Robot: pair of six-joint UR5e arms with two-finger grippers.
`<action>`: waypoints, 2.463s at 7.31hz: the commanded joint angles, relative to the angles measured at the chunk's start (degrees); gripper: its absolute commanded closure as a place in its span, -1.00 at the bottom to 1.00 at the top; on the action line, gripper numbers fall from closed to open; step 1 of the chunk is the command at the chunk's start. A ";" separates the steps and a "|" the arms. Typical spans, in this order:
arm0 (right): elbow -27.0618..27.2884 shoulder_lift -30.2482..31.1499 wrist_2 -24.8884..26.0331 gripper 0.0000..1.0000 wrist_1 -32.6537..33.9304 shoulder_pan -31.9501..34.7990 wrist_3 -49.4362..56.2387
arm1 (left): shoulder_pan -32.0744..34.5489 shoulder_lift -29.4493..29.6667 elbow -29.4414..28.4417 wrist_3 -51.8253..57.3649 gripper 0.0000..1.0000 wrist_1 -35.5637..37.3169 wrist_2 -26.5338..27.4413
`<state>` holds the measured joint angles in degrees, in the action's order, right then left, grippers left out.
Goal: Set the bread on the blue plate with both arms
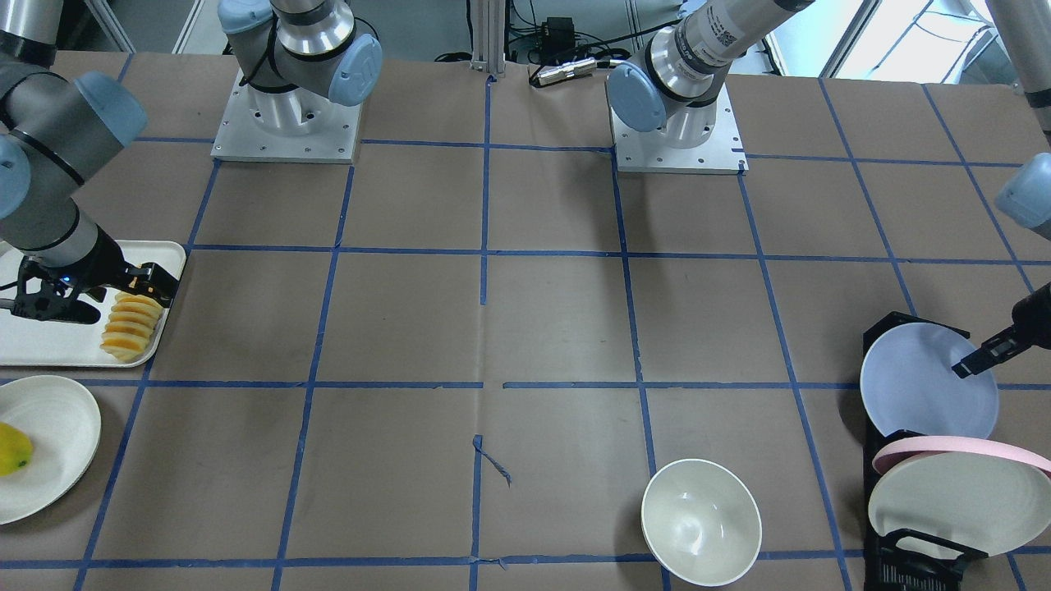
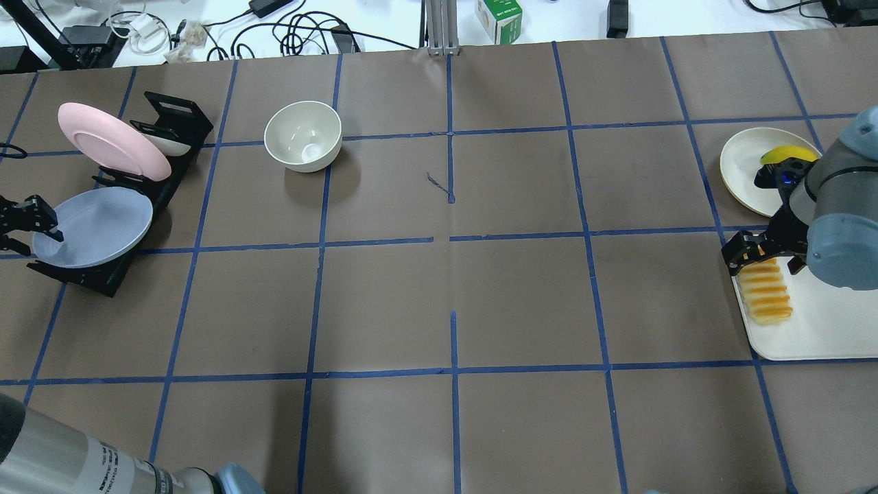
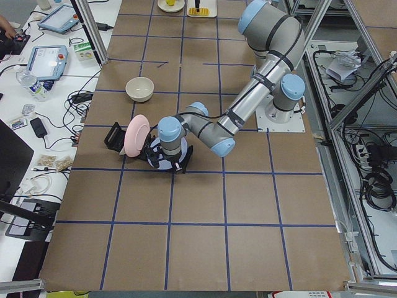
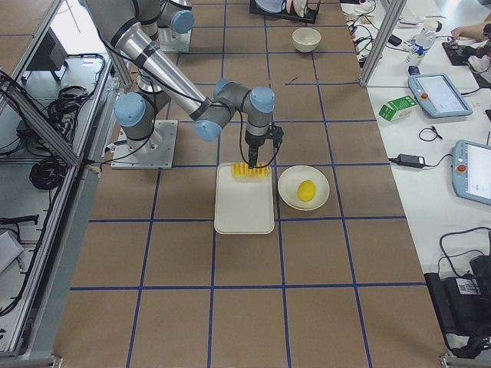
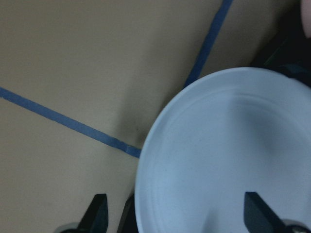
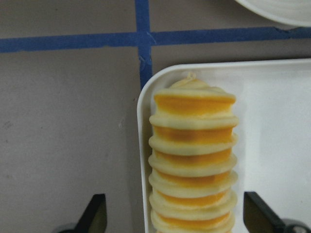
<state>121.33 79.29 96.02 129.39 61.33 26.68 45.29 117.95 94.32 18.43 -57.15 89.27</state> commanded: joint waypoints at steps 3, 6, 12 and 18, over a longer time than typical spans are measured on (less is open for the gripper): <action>0.40 -2.64 0.40 -1.00 2.71 -1.30 4.43 | -0.11 -0.52 0.17 0.55 1.00 -0.42 -0.24; 0.40 -3.70 0.40 -1.00 2.44 -4.53 6.18 | -0.38 -2.71 0.17 1.08 1.00 -3.47 -0.15; -0.21 -3.53 -0.65 1.00 1.74 -4.73 6.45 | -1.52 -6.08 -1.07 1.87 1.00 -11.42 -0.33; -2.24 -1.95 -2.50 1.00 -0.28 -4.38 6.19 | -1.52 -0.70 -1.68 1.08 0.92 -6.22 -2.24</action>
<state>119.17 77.21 93.52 129.35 56.92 32.96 43.77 117.15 92.45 19.47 -63.25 88.32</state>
